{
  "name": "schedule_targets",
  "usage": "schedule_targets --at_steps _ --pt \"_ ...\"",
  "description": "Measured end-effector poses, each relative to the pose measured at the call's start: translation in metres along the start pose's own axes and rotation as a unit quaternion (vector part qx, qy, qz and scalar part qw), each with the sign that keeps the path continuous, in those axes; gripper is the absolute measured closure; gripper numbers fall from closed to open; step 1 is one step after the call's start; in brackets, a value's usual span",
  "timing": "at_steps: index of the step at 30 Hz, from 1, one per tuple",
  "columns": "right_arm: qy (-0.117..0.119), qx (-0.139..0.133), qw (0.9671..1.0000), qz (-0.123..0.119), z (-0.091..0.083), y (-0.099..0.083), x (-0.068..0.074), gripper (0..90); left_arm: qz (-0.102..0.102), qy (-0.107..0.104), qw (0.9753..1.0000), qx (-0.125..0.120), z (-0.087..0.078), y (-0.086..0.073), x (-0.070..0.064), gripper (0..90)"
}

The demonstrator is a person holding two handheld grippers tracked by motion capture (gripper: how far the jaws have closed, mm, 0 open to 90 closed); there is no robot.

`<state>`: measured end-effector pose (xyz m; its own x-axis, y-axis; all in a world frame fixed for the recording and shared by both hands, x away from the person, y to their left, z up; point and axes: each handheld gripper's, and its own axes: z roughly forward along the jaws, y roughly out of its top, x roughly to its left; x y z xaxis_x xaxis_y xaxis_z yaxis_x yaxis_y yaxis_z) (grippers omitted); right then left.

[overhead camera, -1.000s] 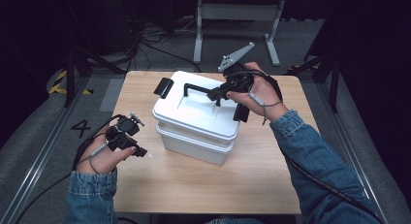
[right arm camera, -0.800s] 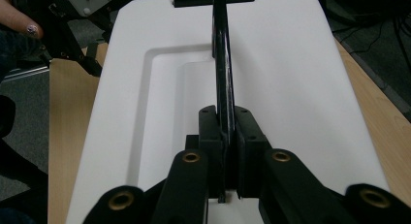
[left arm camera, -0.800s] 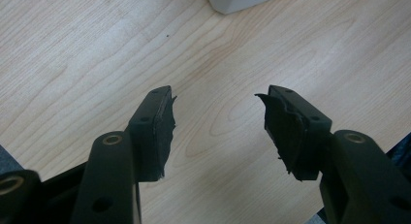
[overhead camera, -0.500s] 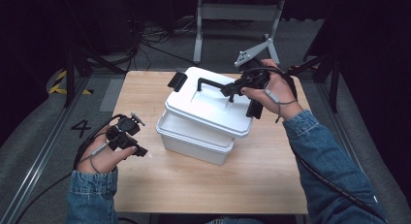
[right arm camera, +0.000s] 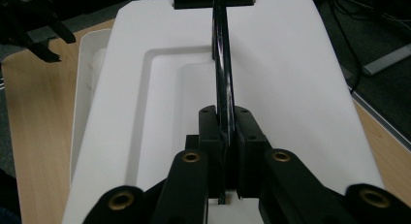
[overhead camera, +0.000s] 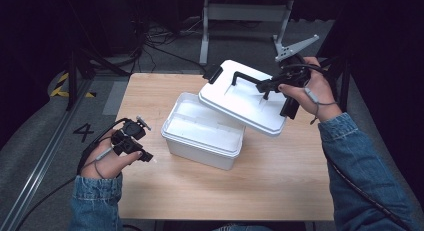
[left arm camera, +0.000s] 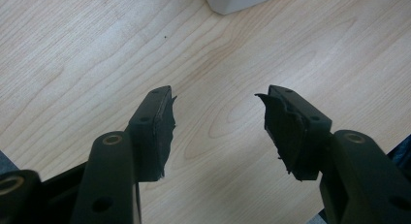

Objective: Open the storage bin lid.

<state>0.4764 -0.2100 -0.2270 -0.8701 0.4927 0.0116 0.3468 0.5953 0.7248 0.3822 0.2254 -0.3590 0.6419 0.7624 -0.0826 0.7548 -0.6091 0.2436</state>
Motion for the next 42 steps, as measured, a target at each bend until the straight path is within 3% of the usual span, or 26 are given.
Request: schedule_targets --at_steps 15,24,31,42 --pt "-0.048 0.011 0.9977 0.046 -0.030 -0.033 -0.035 84.4 -0.002 -0.001 1.0000 0.003 0.001 0.000 0.000 44.9" --pt "-0.070 0.015 0.9949 0.072 -0.036 -0.055 -0.056 84.4 0.001 -0.002 1.0000 0.005 0.001 0.001 -0.001 44.9" --pt "-0.083 0.019 0.9917 0.096 -0.031 -0.076 -0.076 84.5 -0.002 -0.003 1.0000 0.005 0.001 0.000 -0.001 44.9" --pt "-0.093 0.041 0.9876 0.119 -0.002 -0.118 -0.096 84.4 -0.002 -0.003 1.0000 0.004 0.002 0.000 -0.001 44.9"
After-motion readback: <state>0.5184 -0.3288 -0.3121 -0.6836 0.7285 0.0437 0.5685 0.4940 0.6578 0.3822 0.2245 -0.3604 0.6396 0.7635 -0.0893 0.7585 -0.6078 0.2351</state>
